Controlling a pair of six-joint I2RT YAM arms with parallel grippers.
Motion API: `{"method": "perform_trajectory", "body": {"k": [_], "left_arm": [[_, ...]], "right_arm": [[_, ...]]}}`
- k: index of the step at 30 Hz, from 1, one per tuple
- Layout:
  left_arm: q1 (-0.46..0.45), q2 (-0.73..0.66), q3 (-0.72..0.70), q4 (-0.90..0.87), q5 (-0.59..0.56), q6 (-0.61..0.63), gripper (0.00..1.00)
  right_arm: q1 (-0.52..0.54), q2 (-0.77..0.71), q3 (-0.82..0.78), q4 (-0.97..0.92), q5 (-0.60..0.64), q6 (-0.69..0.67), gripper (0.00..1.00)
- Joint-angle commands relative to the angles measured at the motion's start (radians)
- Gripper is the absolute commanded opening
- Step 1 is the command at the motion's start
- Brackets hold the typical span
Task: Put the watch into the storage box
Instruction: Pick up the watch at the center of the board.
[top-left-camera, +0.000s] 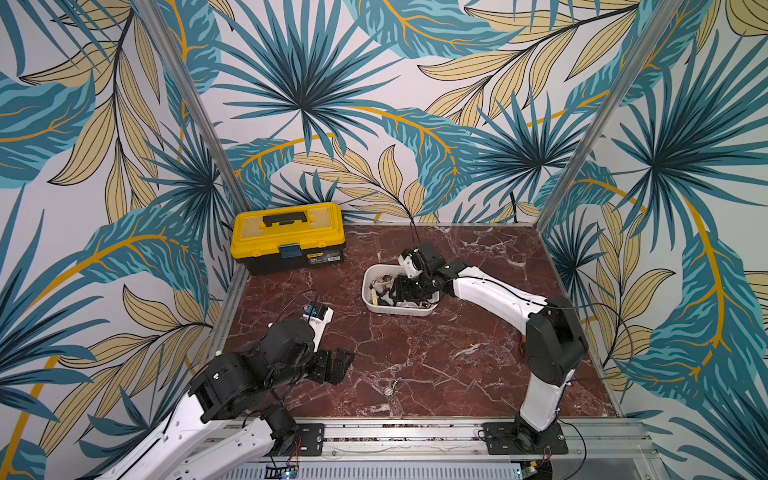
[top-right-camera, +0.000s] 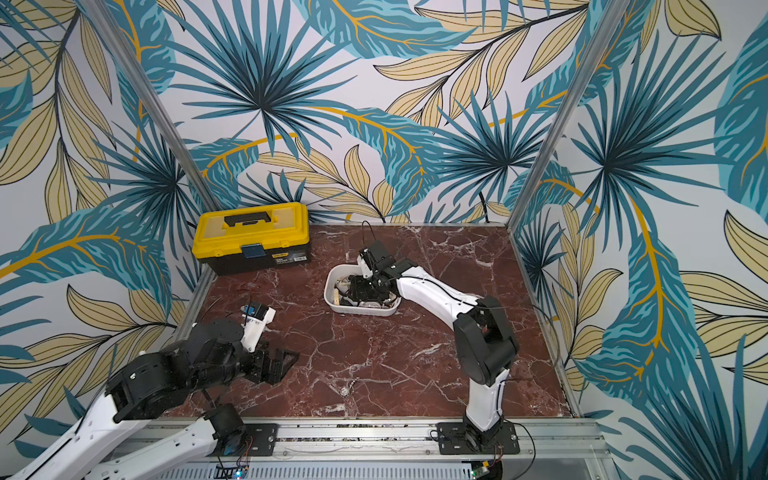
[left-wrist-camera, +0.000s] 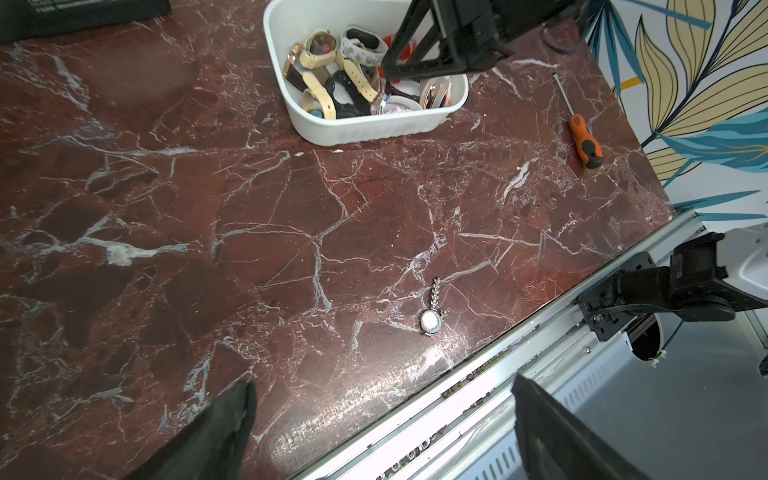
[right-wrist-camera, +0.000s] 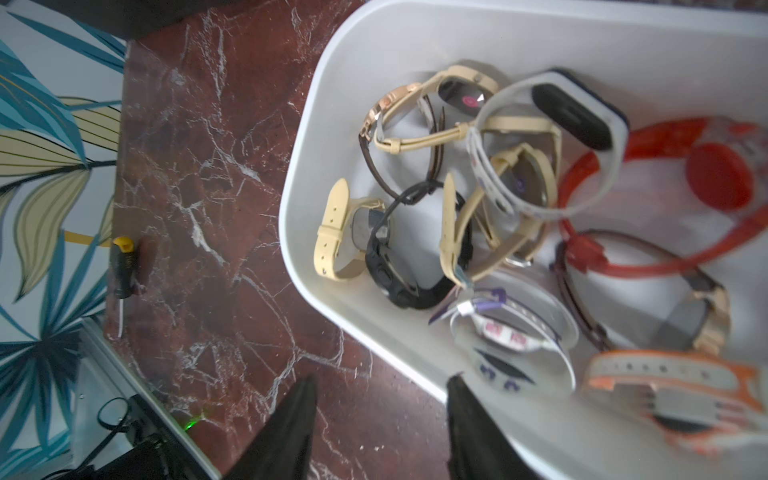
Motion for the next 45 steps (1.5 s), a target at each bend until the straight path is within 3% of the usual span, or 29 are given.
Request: {"method": "perform_trajectory", "body": {"k": [1, 3, 7, 13, 20, 27, 36, 39, 43, 45], "left_arm": [[-0.003, 0.025, -0.064, 0.135, 0.072, -0.006, 1.00], [-0.003, 0.044, -0.104, 0.219, 0.140, -0.026, 1.00], [-0.031, 0.087, -0.180, 0.324, 0.210, -0.073, 1.00], [-0.167, 0.181, -0.267, 0.435, 0.164, -0.114, 1.00], [-0.295, 0.452, -0.258, 0.553, 0.090, -0.094, 1.00], [-0.347, 0.791, -0.112, 0.479, -0.016, -0.034, 0.99], [-0.345, 0.927, -0.018, 0.439, -0.101, -0.041, 0.87], [-0.344, 0.935, -0.008, 0.451, -0.094, -0.022, 0.78], [-0.342, 0.976, 0.013, 0.423, -0.092, -0.005, 0.53], [-0.343, 0.981, 0.013, 0.431, -0.079, 0.008, 0.50]], "right_arm": [[0.000, -0.129, -0.122, 0.026, -0.011, 0.020, 0.75], [0.004, -0.202, -0.211, 0.037, -0.041, 0.029, 0.85], [0.042, -0.394, -0.384, 0.047, -0.015, 0.029, 0.93], [0.134, -0.749, -0.578, -0.028, 0.045, 0.038, 0.99], [0.253, -1.072, -0.713, -0.101, 0.145, 0.167, 1.00], [0.348, -1.224, -0.721, -0.186, 0.233, 0.201, 1.00], [0.368, -1.324, -0.695, -0.323, 0.289, 0.197, 1.00], [0.368, -1.329, -0.702, -0.319, 0.288, 0.198, 1.00], [0.368, -1.324, -0.707, -0.316, 0.290, 0.198, 1.00], [0.368, -1.323, -0.710, -0.316, 0.299, 0.196, 1.00]]}}
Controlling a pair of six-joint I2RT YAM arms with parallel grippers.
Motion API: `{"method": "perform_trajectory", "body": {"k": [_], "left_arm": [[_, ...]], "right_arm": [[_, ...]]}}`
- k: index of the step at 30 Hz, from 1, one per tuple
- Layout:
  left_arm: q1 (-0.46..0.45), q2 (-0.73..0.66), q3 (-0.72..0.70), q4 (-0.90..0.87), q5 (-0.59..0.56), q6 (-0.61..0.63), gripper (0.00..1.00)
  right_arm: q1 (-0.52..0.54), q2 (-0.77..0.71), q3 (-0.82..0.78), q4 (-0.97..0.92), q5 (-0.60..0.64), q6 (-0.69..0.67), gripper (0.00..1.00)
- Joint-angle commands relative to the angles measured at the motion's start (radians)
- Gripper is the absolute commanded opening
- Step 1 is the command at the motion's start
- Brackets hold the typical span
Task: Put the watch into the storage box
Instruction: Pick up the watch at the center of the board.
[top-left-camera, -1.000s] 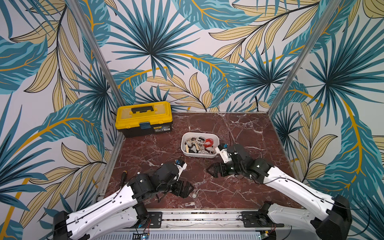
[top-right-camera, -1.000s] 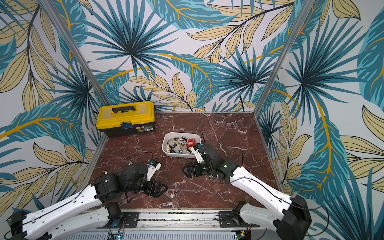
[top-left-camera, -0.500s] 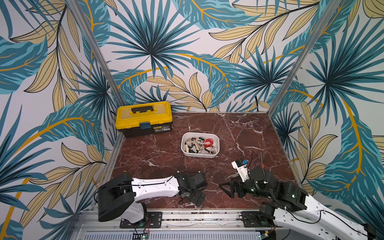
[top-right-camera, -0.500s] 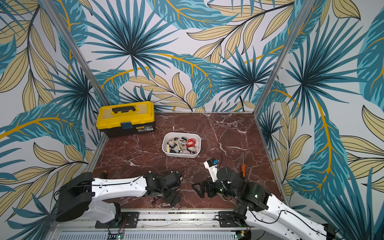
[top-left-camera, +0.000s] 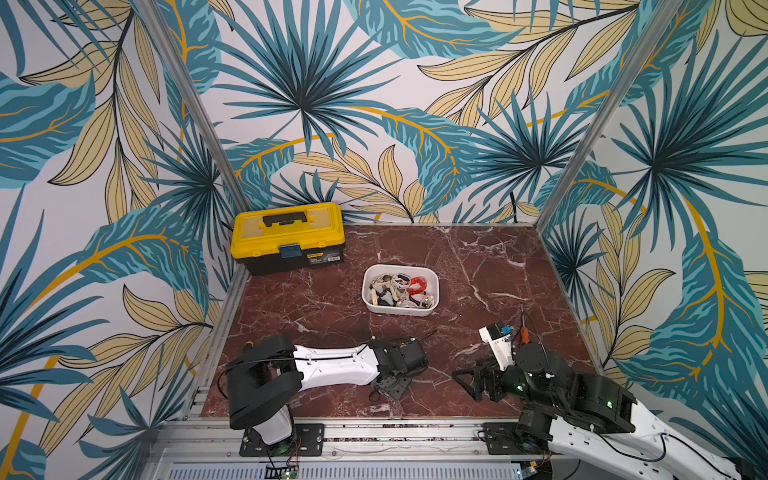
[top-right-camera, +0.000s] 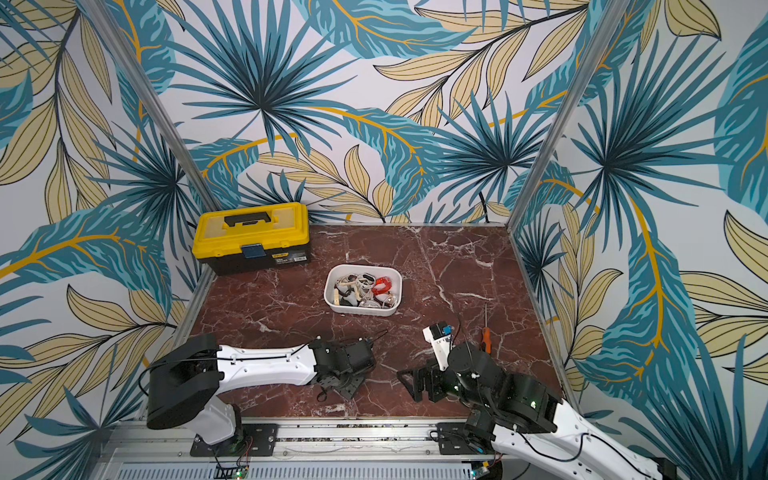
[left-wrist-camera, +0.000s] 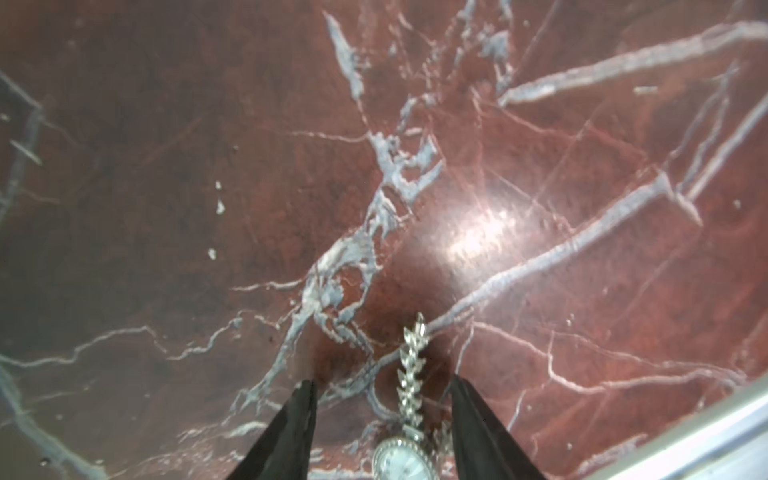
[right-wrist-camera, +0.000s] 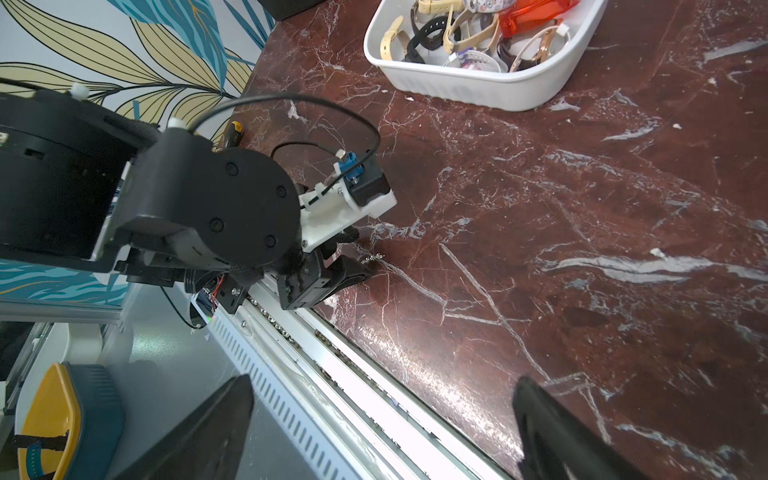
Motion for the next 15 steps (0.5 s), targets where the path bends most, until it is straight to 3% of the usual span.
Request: {"method": "perform_trajectory", "body": {"k": [1, 15], "left_arm": [[0.001, 0.011, 0.040, -0.012, -0.005, 0.028, 0.48], [0.011, 0.048, 0.065, 0.011, 0.026, 0.117, 0.04]], "right_arm": [[0.006, -0.003, -0.013, -0.019, 0.036, 0.005, 1.00], [0.006, 0.030, -0.049, 0.063, 0.031, -0.002, 1.00]]}}
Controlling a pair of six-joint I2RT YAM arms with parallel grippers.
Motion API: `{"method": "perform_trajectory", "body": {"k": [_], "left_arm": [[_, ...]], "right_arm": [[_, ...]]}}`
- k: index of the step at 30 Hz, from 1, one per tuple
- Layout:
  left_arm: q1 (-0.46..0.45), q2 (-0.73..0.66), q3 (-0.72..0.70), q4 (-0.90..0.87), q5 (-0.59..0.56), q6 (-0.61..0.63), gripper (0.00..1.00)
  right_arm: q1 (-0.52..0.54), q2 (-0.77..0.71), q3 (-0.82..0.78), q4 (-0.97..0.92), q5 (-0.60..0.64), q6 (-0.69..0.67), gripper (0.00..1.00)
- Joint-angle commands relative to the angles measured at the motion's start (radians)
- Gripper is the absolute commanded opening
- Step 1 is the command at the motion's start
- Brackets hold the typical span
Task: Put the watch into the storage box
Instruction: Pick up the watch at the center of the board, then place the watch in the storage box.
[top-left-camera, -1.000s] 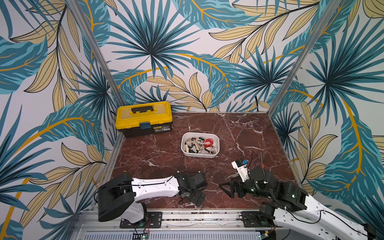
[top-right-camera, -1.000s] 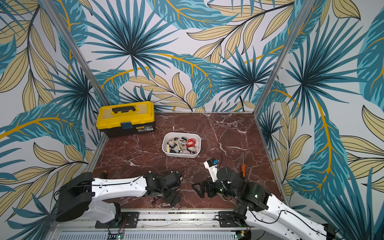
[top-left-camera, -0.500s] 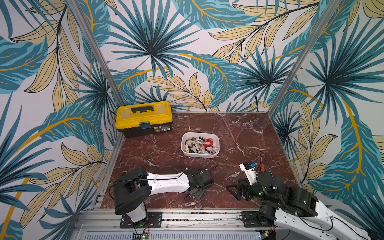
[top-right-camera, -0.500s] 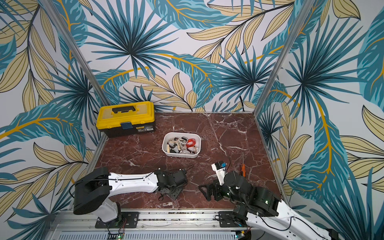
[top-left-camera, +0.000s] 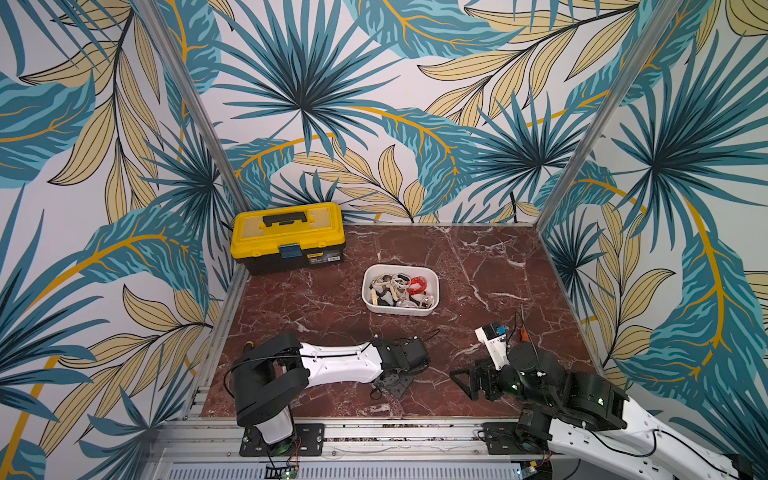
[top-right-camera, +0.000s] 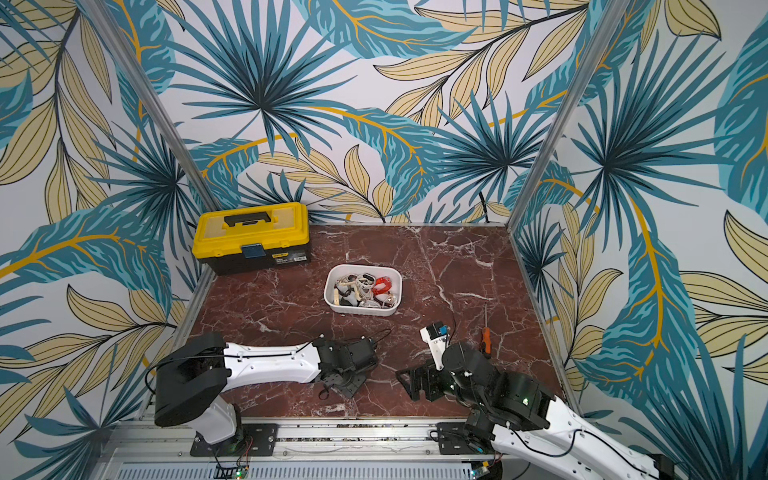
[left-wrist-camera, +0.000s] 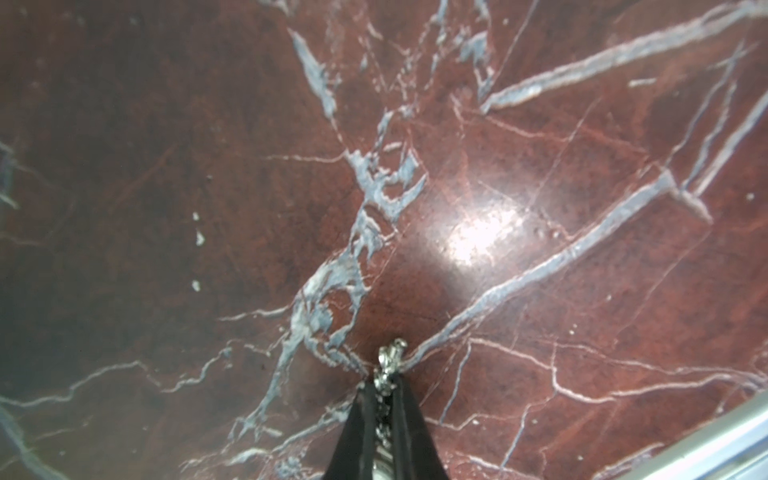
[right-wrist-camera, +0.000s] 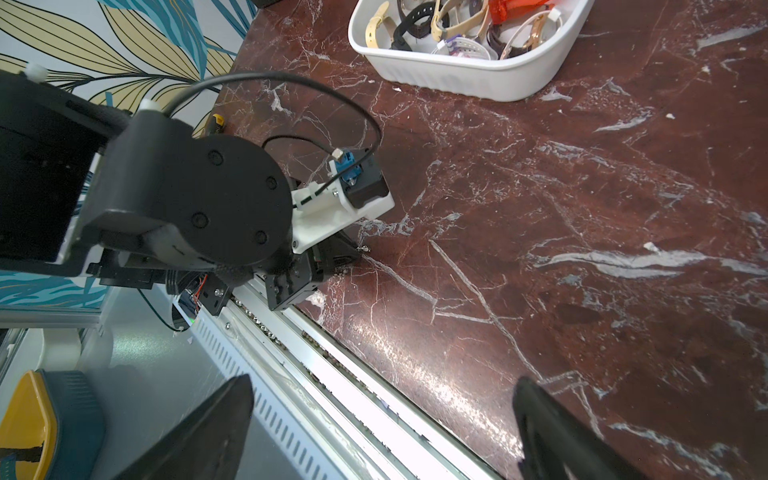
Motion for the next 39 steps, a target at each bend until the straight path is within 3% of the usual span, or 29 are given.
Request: {"method": "perform_trajectory", "body": {"k": [1, 11, 22, 30, 39], "left_arm": [[0.001, 0.024, 0.046, 0.008, 0.014, 0.036, 0.04], [0.016, -0.036, 0.168, -0.116, -0.017, 0.053, 0.03], [0.185, -0.077, 0.494, -0.309, 0.003, 0.165, 0.03], [0.308, 0.080, 0.840, -0.371, -0.067, 0.293, 0.04], [0.393, 0.349, 1.100, -0.360, -0.105, 0.452, 0.05]], "right_arm": [[0.005, 0.009, -0.019, 0.037, 0.018, -0.002, 1.00], [0.006, 0.035, -0.011, 0.103, 0.025, -0.023, 1.00], [0.005, 0.029, 0.024, 0.122, 0.080, -0.062, 0.99], [0.006, 0.036, 0.015, 0.103, 0.154, -0.063, 1.00], [0.005, 0.053, -0.005, 0.146, 0.175, -0.069, 1.00]]}}
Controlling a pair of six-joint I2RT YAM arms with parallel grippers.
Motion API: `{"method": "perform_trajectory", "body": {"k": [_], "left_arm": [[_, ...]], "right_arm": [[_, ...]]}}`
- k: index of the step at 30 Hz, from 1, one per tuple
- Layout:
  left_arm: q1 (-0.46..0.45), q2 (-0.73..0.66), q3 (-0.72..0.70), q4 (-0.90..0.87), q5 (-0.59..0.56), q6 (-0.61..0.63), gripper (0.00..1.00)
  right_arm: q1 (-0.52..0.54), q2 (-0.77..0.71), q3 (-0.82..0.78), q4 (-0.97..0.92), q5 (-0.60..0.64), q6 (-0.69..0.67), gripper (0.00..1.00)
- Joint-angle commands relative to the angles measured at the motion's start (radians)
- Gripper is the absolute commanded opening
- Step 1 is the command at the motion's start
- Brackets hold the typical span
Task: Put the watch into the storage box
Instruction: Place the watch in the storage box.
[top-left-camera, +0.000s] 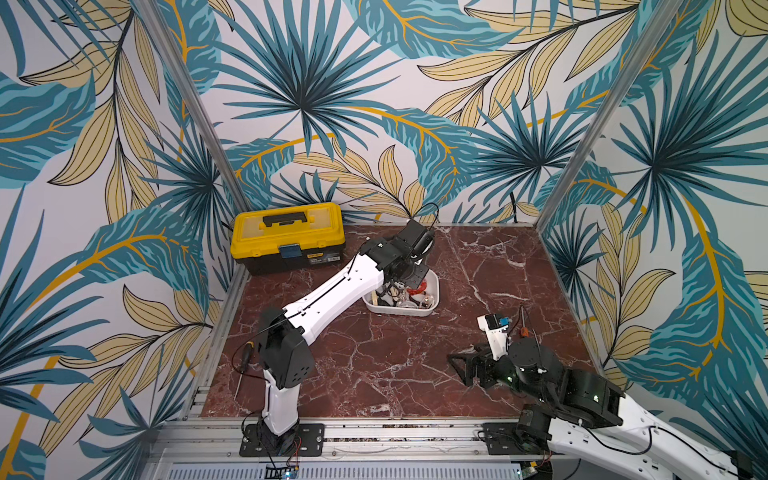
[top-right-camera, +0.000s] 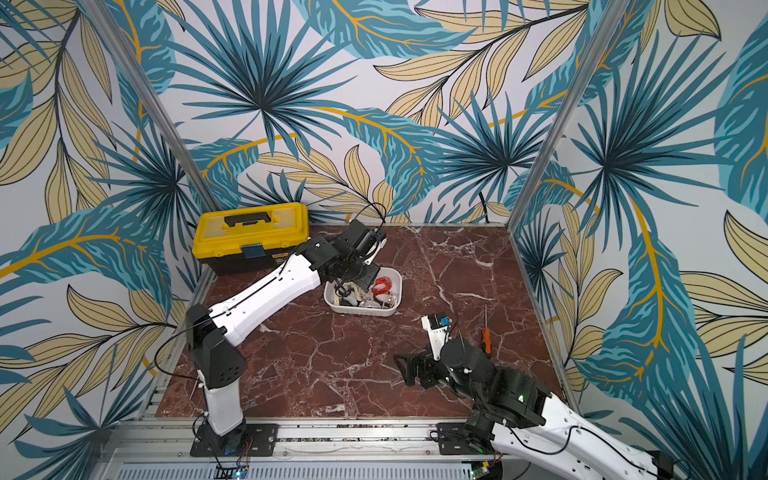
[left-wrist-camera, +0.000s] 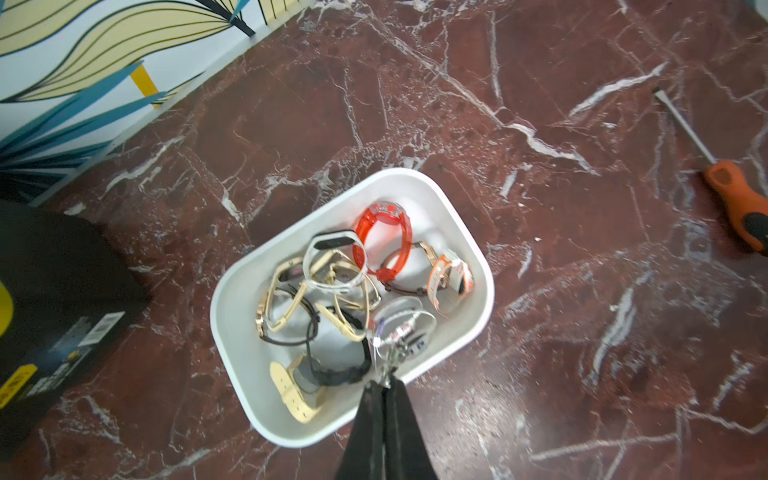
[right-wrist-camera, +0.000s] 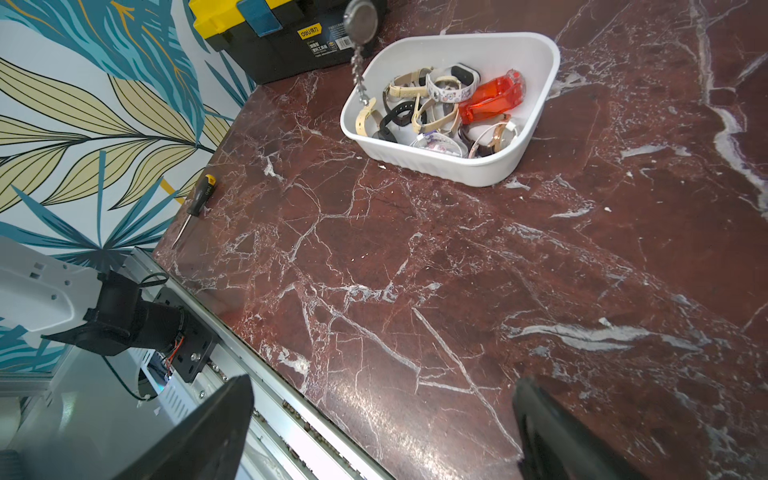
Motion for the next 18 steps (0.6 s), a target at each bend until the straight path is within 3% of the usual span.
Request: {"method": "perform_trajectory", "body": {"k": [1, 9, 18], "left_arm": [[0.013, 0.093, 0.096, -0.014, -0.056, 0.102, 0.05], [0.023, 0.242, 0.181, -0.005, -0.022, 0.143, 0.05], [0.019, 0.264, 0.054, 0.097, 0.022, 0.117, 0.09]], "right_arm": [[0.004, 0.017, -0.019, 0.031, 0.025, -0.017, 1.00], [0.003, 0.027, -0.030, 0.018, 0.040, -0.012, 0.99], [0.003, 0.016, -0.029, 0.013, 0.047, -0.009, 1.00]]}}
